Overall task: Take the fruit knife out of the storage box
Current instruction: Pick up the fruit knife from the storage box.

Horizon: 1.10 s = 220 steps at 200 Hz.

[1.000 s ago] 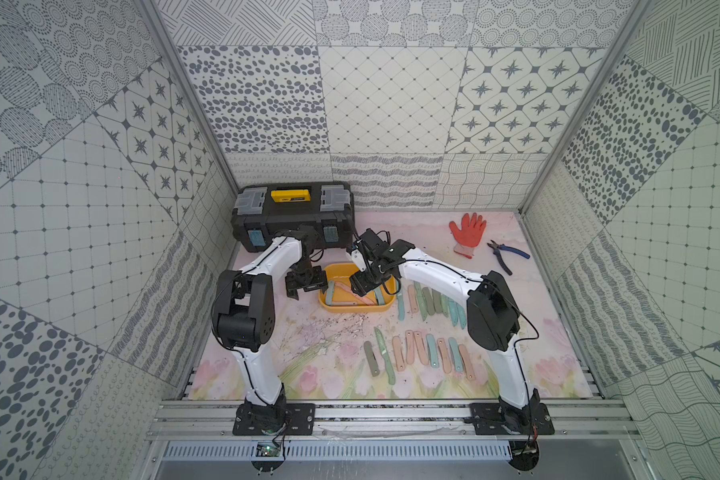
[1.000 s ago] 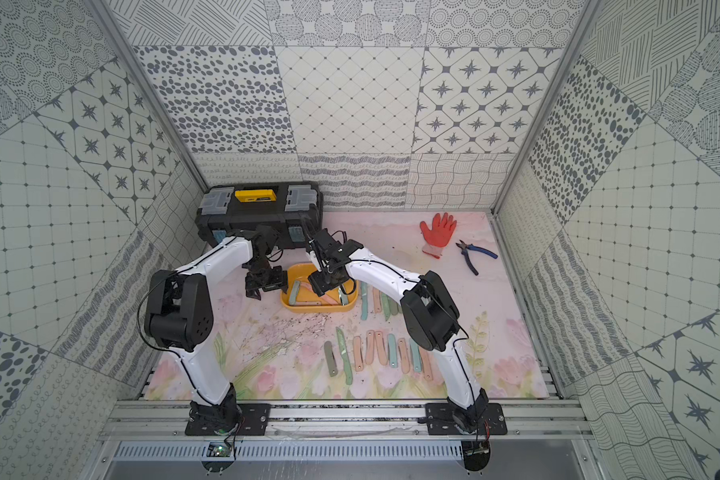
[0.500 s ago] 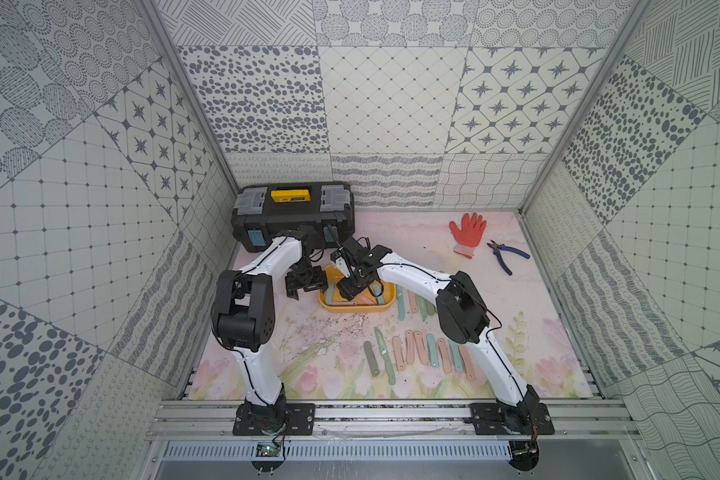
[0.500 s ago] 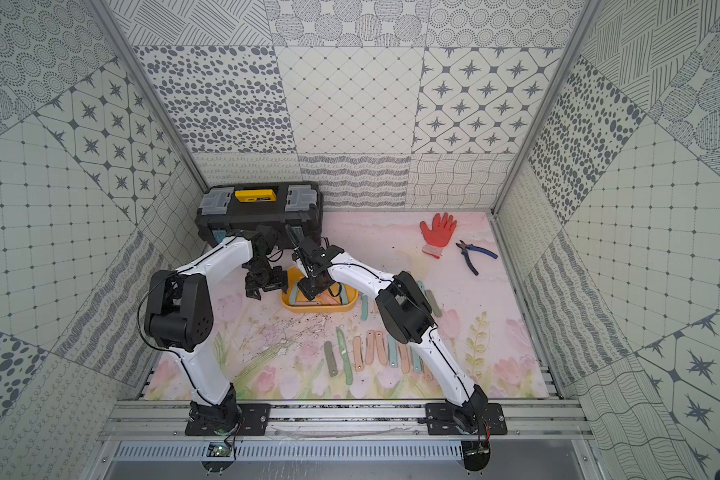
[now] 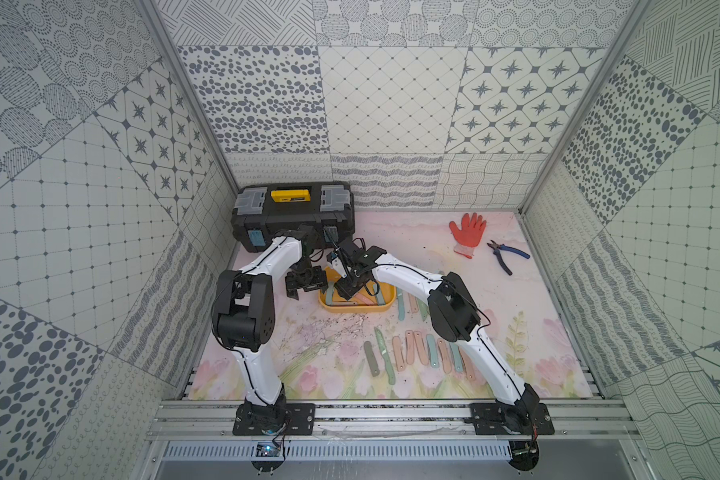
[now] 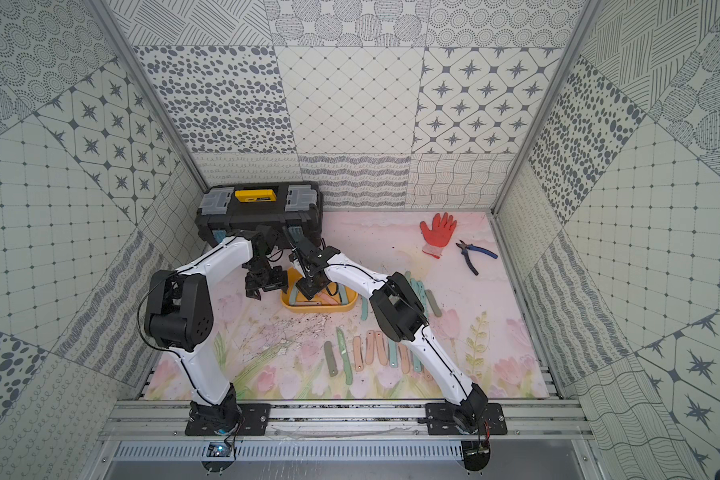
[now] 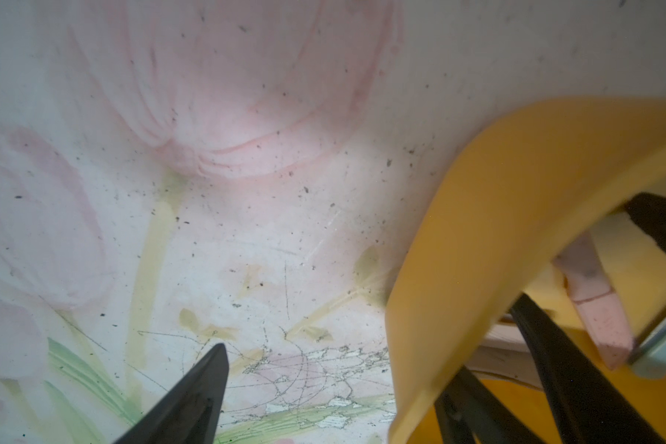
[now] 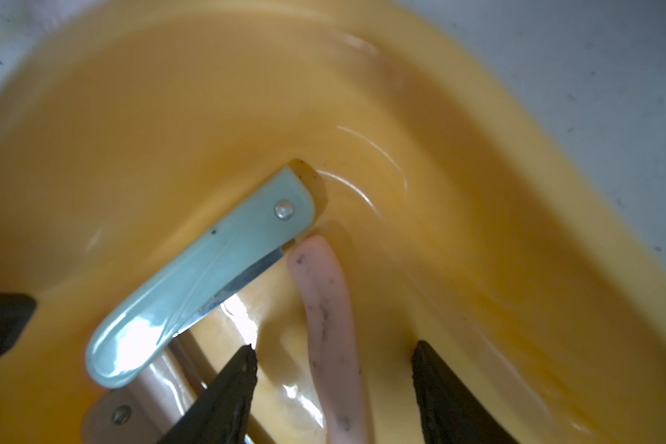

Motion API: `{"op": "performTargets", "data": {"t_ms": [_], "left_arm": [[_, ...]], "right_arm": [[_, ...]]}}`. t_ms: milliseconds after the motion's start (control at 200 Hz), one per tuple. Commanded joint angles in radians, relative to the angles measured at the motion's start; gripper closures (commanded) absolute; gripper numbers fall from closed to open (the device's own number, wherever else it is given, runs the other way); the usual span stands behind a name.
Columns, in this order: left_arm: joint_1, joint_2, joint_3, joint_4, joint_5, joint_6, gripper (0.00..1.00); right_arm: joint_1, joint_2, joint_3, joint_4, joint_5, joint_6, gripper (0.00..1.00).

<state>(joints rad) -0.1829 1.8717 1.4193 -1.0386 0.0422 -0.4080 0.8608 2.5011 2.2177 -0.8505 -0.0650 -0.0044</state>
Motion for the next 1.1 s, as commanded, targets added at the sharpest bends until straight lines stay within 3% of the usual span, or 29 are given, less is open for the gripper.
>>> {"op": "performTargets", "data": {"t_ms": [0,180,305,435,560,745,1096], "left_arm": [[-0.001,-0.005,0.016,-0.026,0.005,0.006,0.19],[-0.001,-0.005,0.015,-0.026,0.003,0.006,0.19],[-0.001,-0.005,0.015,-0.026,0.004,0.007,0.19],[0.000,-0.004,0.016,-0.026,0.002,0.006,0.19],[-0.001,-0.002,0.015,-0.025,0.002,0.006,0.19],[-0.001,-0.003,0.015,-0.026,0.000,0.007,0.19],[-0.001,-0.003,0.016,-0.026,0.002,0.007,0.19]], "right_arm": [[0.006,0.037,0.026,-0.021,0.004,-0.026,0.36],[0.005,0.060,0.053,-0.063,0.014,-0.043,0.41],[0.007,0.068,0.067,-0.091,0.039,-0.048,0.54],[0.008,0.055,0.050,-0.091,0.066,-0.045,0.60],[0.007,0.041,0.033,-0.086,0.088,-0.043,0.74],[0.008,0.026,0.019,-0.069,0.086,-0.043,0.85],[0.001,-0.048,-0.021,-0.059,0.150,-0.009,0.90]]}}
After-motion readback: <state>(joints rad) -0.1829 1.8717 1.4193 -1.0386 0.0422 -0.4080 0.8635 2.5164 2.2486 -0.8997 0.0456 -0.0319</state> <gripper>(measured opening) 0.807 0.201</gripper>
